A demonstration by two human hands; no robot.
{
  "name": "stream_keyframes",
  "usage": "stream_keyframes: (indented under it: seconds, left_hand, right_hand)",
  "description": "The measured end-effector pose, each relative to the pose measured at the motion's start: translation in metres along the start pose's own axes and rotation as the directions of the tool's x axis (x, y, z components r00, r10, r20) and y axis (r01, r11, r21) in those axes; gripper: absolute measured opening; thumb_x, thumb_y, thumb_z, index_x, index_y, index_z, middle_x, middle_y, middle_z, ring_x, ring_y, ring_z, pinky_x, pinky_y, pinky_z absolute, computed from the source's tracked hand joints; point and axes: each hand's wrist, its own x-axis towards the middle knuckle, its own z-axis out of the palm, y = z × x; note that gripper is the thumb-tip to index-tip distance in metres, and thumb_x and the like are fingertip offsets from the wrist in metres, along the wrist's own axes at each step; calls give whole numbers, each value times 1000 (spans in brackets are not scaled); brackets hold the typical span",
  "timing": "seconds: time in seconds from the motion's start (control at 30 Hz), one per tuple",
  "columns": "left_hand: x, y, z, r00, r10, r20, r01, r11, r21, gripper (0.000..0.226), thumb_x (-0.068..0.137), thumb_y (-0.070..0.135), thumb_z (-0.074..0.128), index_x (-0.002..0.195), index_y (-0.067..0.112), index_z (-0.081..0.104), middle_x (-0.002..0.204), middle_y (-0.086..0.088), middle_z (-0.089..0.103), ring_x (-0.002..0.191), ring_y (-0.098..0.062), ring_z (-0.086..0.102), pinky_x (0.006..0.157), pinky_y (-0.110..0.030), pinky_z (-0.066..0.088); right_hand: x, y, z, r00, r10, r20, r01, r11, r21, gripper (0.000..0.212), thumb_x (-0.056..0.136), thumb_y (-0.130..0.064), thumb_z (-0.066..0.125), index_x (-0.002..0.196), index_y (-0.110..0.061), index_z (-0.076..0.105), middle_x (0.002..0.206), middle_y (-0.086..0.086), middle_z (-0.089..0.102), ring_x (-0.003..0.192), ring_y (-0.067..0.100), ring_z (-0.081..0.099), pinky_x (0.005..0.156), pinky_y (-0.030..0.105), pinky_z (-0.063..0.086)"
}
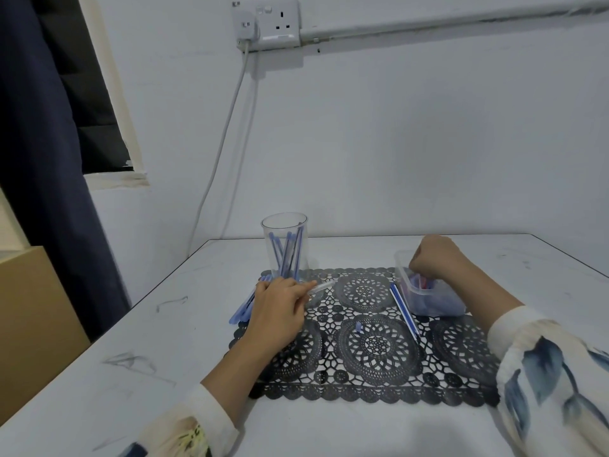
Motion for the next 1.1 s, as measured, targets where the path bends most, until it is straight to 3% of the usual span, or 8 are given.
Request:
stream_keyframes:
  seconds: [0.1,0.23,0.4,0.53,0.67,0.73,0.9,1.1]
  left_hand:
    - [0,-1,0,1000,-1,-2,1,1000,-10,37,96,22,46,130,33,51,92,12,59,94,-10,46,87,-25,22]
    - [0,-1,-1,1000,0,-7,0,1000,-14,37,96,22,46,130,34,51,91,12,58,94,-9,45,88,-25,22]
    - [-1,-1,-1,1000,6,0,-6,1000,-29,37,95,21,47,130,32,53,94,11,60,94,-11,46,89,-27,25]
    - [-3,-1,-1,1000,8,0,-8,999,-50,36,95,21,48,129,32,54,89,12,57,92,-10,45,89,-28,26]
    - [-4,0,-2,1000,10,-1,-10,998,-64,36,95,19,48,128,32,54,92,10,60,95,-12,47,88,-28,25]
    - [-5,1,-3,1000,12,-8,-12,997,-74,37,94,18,49,128,32,55,93,8,61,96,-13,48,89,-29,25]
    - [-6,1,-4,999,28,-28,-30,998,-63,37,93,17,51,125,36,57,96,8,63,98,-12,48,88,-29,24]
    - [-5,4,-6,999,41,-26,-42,997,-59,41,89,14,55,120,40,58,97,12,62,97,-10,46,89,-30,25]
  right_hand:
    - [-1,-6,-7,993,-71,-94,85,985,149,20,80,-4,57,90,-8,74,90,9,72,82,22,66,70,28,52]
    - [-17,-16,-17,962,-199,-188,243,936,253,29,85,1,55,105,-13,71,101,6,70,84,16,62,72,21,43]
    - [-39,-24,-18,898,-334,-287,381,916,125,26,83,-12,67,109,-14,69,93,3,69,81,13,57,76,17,38]
    - [-52,-25,-5,837,-430,-337,453,892,-13,18,88,-19,62,102,-13,71,98,5,60,88,21,57,76,29,42]
    - [-63,-19,15,674,-593,-440,610,783,-120,11,80,-7,69,89,-7,74,87,8,65,77,30,61,70,37,48]
    - [-69,-16,28,606,-662,-440,657,729,-191,23,67,4,76,87,-7,73,77,8,67,66,30,62,62,36,51]
    - [-80,-9,50,580,-708,-403,671,696,-256,72,39,16,79,103,-15,70,70,3,63,55,20,59,40,24,42]
    - [-81,-7,58,610,-718,-335,667,694,-272,82,46,0,87,119,-27,62,74,-2,68,60,15,62,48,26,50]
